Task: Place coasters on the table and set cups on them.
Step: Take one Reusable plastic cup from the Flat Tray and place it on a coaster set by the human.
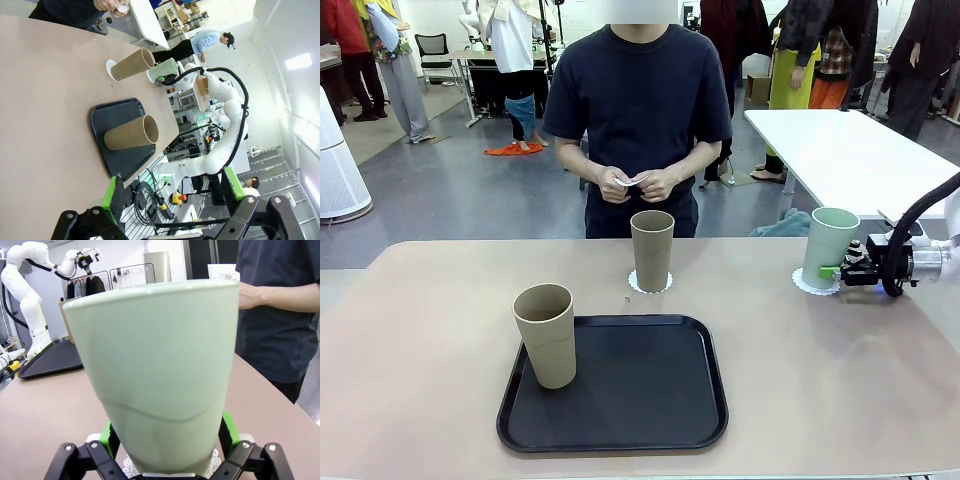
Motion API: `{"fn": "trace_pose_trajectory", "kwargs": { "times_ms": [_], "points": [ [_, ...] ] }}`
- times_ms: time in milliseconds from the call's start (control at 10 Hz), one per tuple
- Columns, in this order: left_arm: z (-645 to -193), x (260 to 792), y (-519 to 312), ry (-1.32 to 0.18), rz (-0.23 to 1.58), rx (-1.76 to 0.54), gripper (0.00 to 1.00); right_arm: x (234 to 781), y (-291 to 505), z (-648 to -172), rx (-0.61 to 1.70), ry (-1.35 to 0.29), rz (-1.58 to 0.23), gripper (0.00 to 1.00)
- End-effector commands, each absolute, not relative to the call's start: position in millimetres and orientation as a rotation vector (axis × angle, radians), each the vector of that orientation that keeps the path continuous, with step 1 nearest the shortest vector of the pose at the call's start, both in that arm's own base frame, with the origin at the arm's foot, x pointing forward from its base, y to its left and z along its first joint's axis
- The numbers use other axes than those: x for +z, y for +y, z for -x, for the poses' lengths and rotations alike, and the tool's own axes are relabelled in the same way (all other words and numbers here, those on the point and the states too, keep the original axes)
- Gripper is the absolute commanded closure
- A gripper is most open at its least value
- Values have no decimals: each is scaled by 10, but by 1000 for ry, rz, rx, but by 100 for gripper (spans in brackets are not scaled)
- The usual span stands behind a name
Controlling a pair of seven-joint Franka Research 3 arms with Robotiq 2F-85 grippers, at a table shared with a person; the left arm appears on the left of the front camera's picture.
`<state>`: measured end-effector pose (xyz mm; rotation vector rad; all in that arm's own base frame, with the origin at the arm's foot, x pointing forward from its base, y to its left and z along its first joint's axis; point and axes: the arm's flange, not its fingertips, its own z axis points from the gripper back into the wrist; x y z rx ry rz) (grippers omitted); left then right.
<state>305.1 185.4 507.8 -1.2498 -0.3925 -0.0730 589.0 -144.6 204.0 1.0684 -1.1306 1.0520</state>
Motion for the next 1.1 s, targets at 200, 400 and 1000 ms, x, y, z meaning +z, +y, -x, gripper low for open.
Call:
{"fn": "trace_pose_trajectory", "kwargs": {
  "times_ms": [200,400,1000],
  "points": [
    [-3039,5099,1862,-402,1263,-75,0,2131,-1512,-5931,1037,-1132,-1073,0],
    [-3039,5099,1862,-402,1263,-75,0,2154,-1537,-5934,1036,-1137,-1073,0],
    [-3039,5099,1862,-402,1263,-75,0,2186,-1647,-5929,1017,-1145,-1076,0]
  ]
}}
